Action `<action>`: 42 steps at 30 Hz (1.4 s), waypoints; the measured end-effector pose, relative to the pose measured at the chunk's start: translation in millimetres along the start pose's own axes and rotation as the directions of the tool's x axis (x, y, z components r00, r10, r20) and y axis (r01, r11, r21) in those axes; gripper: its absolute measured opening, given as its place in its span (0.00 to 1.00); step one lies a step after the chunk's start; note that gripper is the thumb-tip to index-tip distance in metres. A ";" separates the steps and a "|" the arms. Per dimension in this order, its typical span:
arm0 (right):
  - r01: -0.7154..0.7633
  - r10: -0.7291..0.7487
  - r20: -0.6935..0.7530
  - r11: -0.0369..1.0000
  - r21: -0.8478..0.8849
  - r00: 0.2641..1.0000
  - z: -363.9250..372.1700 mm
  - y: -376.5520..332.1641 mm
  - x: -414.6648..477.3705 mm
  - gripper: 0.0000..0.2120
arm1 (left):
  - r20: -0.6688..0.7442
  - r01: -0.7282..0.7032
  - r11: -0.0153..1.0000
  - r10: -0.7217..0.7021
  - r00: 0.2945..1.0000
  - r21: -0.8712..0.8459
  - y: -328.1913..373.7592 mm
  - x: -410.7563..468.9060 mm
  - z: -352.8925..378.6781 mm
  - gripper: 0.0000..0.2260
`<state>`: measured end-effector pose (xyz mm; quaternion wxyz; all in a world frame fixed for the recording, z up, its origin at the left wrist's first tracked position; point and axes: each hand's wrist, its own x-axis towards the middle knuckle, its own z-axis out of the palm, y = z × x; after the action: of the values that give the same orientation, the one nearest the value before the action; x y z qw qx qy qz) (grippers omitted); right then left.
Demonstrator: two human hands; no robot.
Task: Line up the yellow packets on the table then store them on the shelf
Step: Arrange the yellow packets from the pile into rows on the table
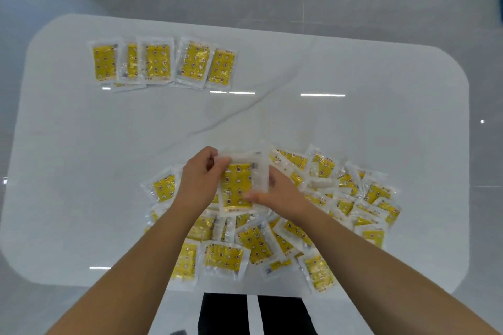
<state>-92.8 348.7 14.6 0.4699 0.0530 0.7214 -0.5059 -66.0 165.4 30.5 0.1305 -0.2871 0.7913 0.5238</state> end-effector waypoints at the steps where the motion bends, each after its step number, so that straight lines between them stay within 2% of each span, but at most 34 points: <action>1: -0.019 0.019 0.011 0.999 0.043 1.000 6.4 -4.0 2.9 0.21 | 0.013 0.038 0.998 -0.038 0.999 -0.042 -0.4 0.7 -2.1 0.15; 3: -0.059 0.060 -0.005 0.995 0.078 0.998 17.2 -6.8 7.7 0.13 | 0.039 0.161 0.975 -0.156 0.987 -0.152 -9.5 2.9 -5.1 0.15; 5: -0.122 0.126 -0.088 0.991 0.049 0.988 22.5 -3.6 11.8 0.12 | 0.046 0.311 0.936 -0.308 0.950 -0.167 -29.3 5.4 -9.0 0.14; 6: -0.156 0.159 -0.133 0.987 0.031 0.978 23.0 -0.3 13.1 0.12 | 0.018 0.351 0.935 -0.350 0.937 -0.044 -43.0 6.8 -11.5 0.12; 7: -0.191 0.195 -0.167 0.981 0.040 0.967 24.0 2.9 15.1 0.10 | -0.011 0.353 0.919 -0.357 0.934 0.175 -59.5 7.6 -16.2 0.10; 9: -0.233 0.248 -0.197 0.968 0.095 0.949 20.9 10.1 16.6 0.04 | 0.007 0.272 0.769 -0.339 0.941 0.579 -89.0 4.5 -22.1 0.19; 11: -0.256 0.273 -0.195 0.961 0.107 0.942 22.1 15.4 18.5 0.03 | 0.048 0.173 0.642 -0.311 0.949 0.747 -106.8 0.6 -24.7 0.27; 12: -0.275 0.290 -0.197 0.956 0.099 0.937 24.5 20.0 20.8 0.03 | 0.054 0.142 0.620 -0.287 0.956 0.772 -113.2 -0.5 -24.3 0.29; 16: -0.330 0.331 -0.199 0.943 0.037 0.922 39.4 29.5 27.2 0.10 | 0.016 0.126 0.667 -0.202 0.979 0.734 -130.4 2.2 -26.9 0.26; 19: -0.329 0.330 -0.184 0.944 0.037 0.926 50.3 31.4 29.0 0.07 | -0.005 0.142 0.711 -0.191 0.982 0.689 -137.0 5.8 -35.8 0.21; 21: -0.313 0.314 -0.183 0.949 0.035 0.932 56.9 32.0 30.6 0.10 | -0.005 0.148 0.739 -0.192 0.981 0.658 -140.3 10.1 -43.1 0.18; 23: -0.296 0.298 -0.172 0.955 0.035 0.939 63.6 32.8 32.4 0.13 | 0.022 0.163 0.781 -0.220 0.975 0.603 -145.6 15.0 -50.9 0.16; 26: -0.270 0.276 -0.171 0.961 0.054 0.946 72.4 29.5 35.5 0.10 | 0.125 0.093 0.785 -0.212 0.969 0.612 -152.8 21.8 -59.9 0.07; 28: -0.266 0.272 -0.180 0.962 0.060 0.945 77.6 27.8 37.6 0.09 | 0.187 0.025 0.767 -0.188 0.964 0.641 -155.4 24.4 -63.3 0.14; 30: -0.266 0.276 -0.169 0.961 0.079 0.946 81.3 25.6 37.1 0.09 | 0.225 -0.024 0.787 -0.146 0.963 0.616 -155.2 24.9 -68.0 0.15; 34: -0.253 0.261 -0.061 0.961 0.112 0.964 84.4 20.3 31.3 0.11 | 0.169 0.002 0.938 -0.064 0.983 0.346 -136.6 23.7 -85.8 0.13; 37: -0.226 0.228 0.000 0.963 0.146 0.974 87.8 10.2 29.4 0.11 | 0.111 -0.029 0.968 0.001 0.994 0.251 -110.7 31.3 -102.2 0.14; 42: -0.200 0.190 0.062 0.943 0.267 0.980 95.1 -15.2 37.4 0.14 | 0.149 -0.067 0.988 0.046 0.988 0.140 -79.2 48.5 -113.4 0.14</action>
<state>-62.4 252.3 -6.9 0.5187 0.1793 0.6277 -0.5520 -47.3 24.8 -6.5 0.1932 -0.2153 0.8235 0.4881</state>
